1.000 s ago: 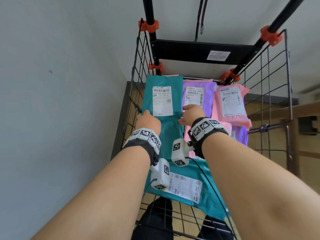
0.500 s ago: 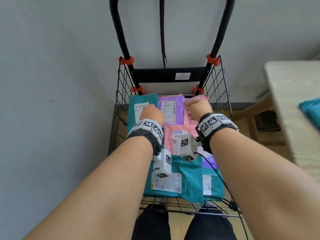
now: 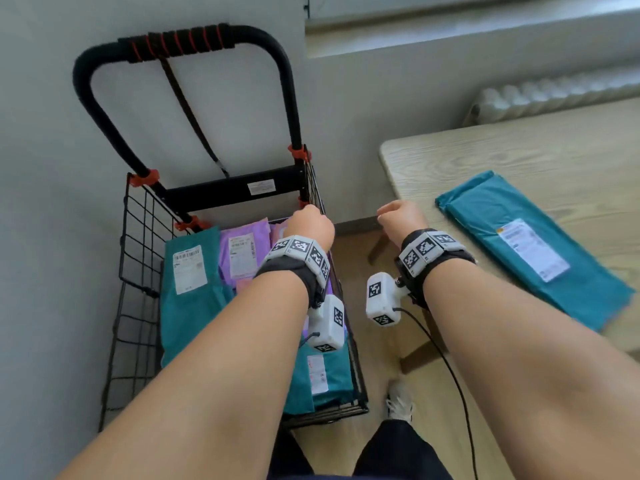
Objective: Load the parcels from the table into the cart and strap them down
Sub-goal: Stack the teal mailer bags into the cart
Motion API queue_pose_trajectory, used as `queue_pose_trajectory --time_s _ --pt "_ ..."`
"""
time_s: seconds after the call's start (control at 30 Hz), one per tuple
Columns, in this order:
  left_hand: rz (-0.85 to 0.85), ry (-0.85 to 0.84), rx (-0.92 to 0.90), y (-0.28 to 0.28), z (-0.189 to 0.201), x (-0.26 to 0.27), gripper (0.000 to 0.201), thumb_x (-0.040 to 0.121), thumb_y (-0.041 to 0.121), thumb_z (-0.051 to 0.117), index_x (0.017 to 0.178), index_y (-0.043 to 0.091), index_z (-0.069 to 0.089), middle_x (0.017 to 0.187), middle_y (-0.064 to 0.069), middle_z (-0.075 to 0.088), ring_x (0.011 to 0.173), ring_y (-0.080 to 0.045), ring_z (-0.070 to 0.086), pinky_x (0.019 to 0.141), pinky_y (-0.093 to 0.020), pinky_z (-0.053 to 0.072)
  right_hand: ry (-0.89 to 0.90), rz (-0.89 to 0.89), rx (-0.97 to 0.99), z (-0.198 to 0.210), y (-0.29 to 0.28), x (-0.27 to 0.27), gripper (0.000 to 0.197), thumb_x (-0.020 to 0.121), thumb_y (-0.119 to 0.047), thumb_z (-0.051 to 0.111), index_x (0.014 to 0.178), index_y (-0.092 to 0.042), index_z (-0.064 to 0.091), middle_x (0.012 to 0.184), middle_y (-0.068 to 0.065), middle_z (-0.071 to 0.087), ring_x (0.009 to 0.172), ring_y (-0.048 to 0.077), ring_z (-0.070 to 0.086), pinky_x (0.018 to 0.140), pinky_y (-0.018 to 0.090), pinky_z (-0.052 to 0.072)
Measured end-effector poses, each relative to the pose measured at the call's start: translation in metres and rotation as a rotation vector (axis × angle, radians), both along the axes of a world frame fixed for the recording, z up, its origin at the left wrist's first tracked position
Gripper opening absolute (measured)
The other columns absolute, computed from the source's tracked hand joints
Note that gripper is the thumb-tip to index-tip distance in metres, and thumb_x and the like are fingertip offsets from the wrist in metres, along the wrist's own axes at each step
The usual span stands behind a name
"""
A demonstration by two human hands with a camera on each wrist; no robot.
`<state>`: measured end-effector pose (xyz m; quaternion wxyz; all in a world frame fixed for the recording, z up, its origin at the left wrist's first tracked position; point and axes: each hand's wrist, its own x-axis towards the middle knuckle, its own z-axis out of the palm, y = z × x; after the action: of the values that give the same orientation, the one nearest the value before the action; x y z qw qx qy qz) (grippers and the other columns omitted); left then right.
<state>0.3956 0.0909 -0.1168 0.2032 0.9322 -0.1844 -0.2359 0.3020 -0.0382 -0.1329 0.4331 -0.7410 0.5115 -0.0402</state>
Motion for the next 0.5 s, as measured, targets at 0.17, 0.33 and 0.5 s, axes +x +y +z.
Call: queue_pose_trajectory --time_s 0.17,0.33,0.5 --pt "-0.049 0.028 -0.043 -0.080 0.003 -0.063 0.037 0.096 0.017 0.037 0.127 0.013 0.057 0.131 -0.010 0.057 0.120 -0.031 0.053 0.095 -0.033 0.042 0.026 -0.017 -0.050 0.001 -0.076 -0.069 0.028 0.086 -0.008 0.053 0.105 -0.017 0.071 0.110 0.007 0.069 0.106 0.025 0.062 0.090 0.029 0.048" --pt "-0.111 0.080 -0.039 -0.156 -0.001 -0.128 0.033 0.095 0.013 0.039 0.122 0.010 0.058 0.127 -0.011 0.059 0.116 -0.030 0.055 0.088 -0.031 0.042 0.077 -0.050 -0.073 0.005 -0.149 -0.134 0.030 0.088 -0.009 0.052 0.111 -0.016 0.069 0.119 0.007 0.066 0.114 0.026 0.058 0.095 0.028 0.043" --pt "-0.161 0.193 -0.010 -0.212 -0.019 -0.181 0.032 0.095 0.016 0.039 0.120 0.012 0.060 0.124 -0.011 0.060 0.111 -0.031 0.057 0.079 -0.030 0.039 0.181 -0.152 -0.036 -0.003 -0.207 -0.193 0.037 0.089 -0.010 0.051 0.125 -0.016 0.061 0.128 0.009 0.061 0.121 0.027 0.054 0.099 0.030 0.041"
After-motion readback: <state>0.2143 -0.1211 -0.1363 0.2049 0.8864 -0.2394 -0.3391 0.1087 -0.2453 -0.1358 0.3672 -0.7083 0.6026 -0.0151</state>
